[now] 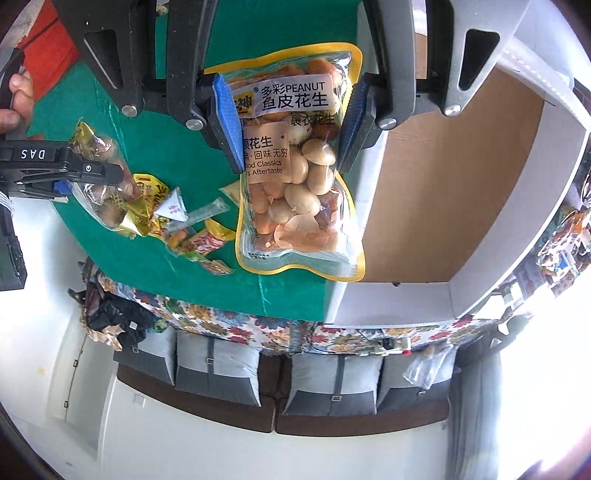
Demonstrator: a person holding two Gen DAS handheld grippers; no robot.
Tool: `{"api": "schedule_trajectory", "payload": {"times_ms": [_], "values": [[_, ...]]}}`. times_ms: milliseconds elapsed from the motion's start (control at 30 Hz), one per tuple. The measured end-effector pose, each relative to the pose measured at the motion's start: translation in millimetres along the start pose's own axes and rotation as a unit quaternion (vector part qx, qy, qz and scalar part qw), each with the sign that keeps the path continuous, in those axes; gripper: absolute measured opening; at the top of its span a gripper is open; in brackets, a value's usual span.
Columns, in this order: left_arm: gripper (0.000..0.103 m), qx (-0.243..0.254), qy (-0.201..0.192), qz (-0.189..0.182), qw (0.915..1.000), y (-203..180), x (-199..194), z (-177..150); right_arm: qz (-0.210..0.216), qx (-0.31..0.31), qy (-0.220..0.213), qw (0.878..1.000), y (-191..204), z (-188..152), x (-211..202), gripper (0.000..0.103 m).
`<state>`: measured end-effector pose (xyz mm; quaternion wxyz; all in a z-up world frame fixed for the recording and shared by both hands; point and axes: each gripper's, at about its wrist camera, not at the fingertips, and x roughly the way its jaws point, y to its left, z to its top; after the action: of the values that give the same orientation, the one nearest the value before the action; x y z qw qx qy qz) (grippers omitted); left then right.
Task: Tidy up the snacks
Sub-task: 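Carry the peanut bag with the left gripper while the right gripper carries the egg bag into the box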
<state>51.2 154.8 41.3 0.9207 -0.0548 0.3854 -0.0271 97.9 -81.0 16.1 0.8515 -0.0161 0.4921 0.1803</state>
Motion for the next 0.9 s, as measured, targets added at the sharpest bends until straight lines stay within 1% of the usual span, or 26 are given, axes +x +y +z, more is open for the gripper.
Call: {"api": "schedule_trajectory", "payload": {"times_ms": [133, 200, 300, 433, 533, 600, 667, 700, 733, 767, 800, 867, 900], "values": [[0.049, -0.018, -0.004, 0.030, 0.9994, 30.3, -3.8, 4.4, 0.020, -0.025, -0.002, 0.999, 30.7, 11.1, 3.5, 0.075], [0.049, -0.034, -0.006, 0.035, 0.9988, 45.7, -5.1, 6.4, 0.034, -0.034, -0.003, 0.999, 48.5, 17.9, 6.2, 0.075], [0.049, -0.071, -0.011, 0.041, 0.9966, 80.8, -11.3, 11.0, 0.062, -0.046, -0.005, 0.997, 82.7, 34.6, 10.4, 0.075], [0.049, -0.128, -0.020, 0.084, 0.9880, 141.5, -21.5, 9.9, 0.109, -0.082, -0.018, 0.990, 148.6, 61.9, 12.3, 0.075], [0.049, -0.166, -0.012, 0.112, 0.9796, 181.0, -21.8, 0.1, 0.144, -0.121, -0.023, 0.982, 206.0, 77.3, 19.7, 0.075], [0.050, -0.176, -0.005, 0.132, 0.9755, 197.5, -20.8, -8.1, 0.157, -0.139, -0.023, 0.978, 234.8, 80.9, 30.3, 0.076], [0.056, -0.187, -0.001, 0.156, 0.9699, 209.7, -21.4, -17.3, 0.167, -0.156, -0.018, 0.973, 259.3, 79.7, 43.9, 0.079], [0.072, -0.195, -0.005, 0.162, 0.9672, 214.3, -24.2, -21.5, 0.173, -0.160, -0.007, 0.972, 266.0, 78.0, 50.1, 0.084], [0.088, -0.204, -0.012, 0.165, 0.9649, 218.8, -29.1, -25.4, 0.176, -0.160, 0.001, 0.971, 270.7, 77.1, 54.4, 0.085], [0.092, -0.209, -0.023, 0.166, 0.9634, 219.5, -34.1, -27.0, 0.179, -0.158, -0.002, 0.971, 269.4, 75.4, 53.5, 0.085], [0.093, -0.212, -0.033, 0.168, 0.9622, 219.7, -39.3, -27.9, 0.183, -0.156, -0.012, 0.971, 266.2, 73.9, 48.5, 0.085], [0.093, -0.215, -0.045, 0.165, 0.9614, 217.4, -44.1, -23.2, 0.186, -0.153, -0.044, 0.969, 249.8, 71.8, 31.2, 0.085], [0.093, -0.216, -0.049, 0.162, 0.9616, 214.9, -44.7, -20.5, 0.180, -0.154, -0.061, 0.970, 240.7, 72.7, 22.2, 0.085]]}}
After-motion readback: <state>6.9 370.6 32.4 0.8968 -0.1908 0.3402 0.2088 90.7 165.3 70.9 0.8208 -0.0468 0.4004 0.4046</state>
